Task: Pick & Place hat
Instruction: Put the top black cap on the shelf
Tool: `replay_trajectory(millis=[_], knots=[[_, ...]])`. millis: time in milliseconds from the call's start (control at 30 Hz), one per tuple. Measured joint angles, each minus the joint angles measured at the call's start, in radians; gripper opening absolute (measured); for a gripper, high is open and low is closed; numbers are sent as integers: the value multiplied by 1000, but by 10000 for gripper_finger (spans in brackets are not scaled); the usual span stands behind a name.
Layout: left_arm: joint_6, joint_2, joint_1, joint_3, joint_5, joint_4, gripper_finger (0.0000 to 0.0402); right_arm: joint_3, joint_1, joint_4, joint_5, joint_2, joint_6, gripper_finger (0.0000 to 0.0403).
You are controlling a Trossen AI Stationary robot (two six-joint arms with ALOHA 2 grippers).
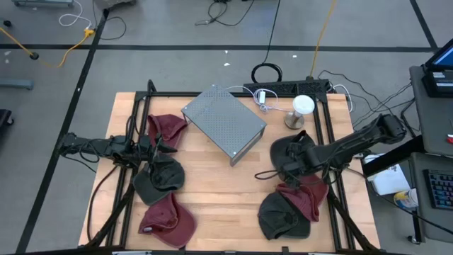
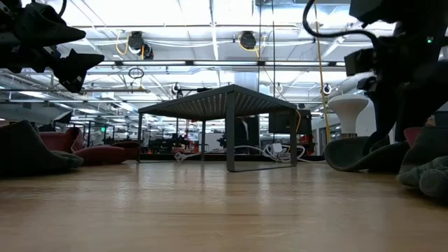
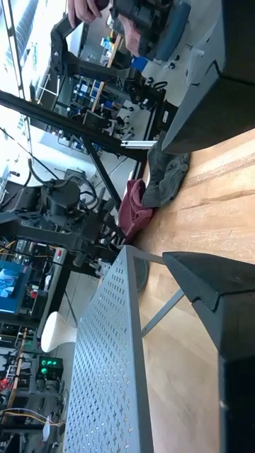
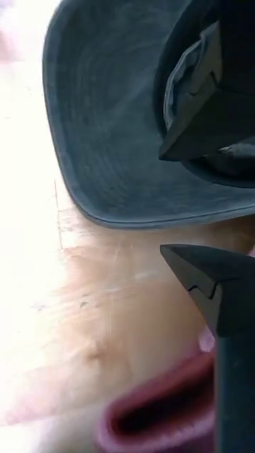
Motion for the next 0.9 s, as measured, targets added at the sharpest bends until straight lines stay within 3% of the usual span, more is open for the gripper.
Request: replay_trajectory(millis=[500, 667, 900], knots=[[0, 0, 0, 0, -1, 7, 241, -71, -1, 105, 28, 116, -18, 186], [0, 0, 0, 0, -1, 13, 241, -71, 0, 103, 51, 131, -16, 139], [0, 0, 0, 0, -1, 13, 241, -70, 0, 96, 69, 129, -18, 28]])
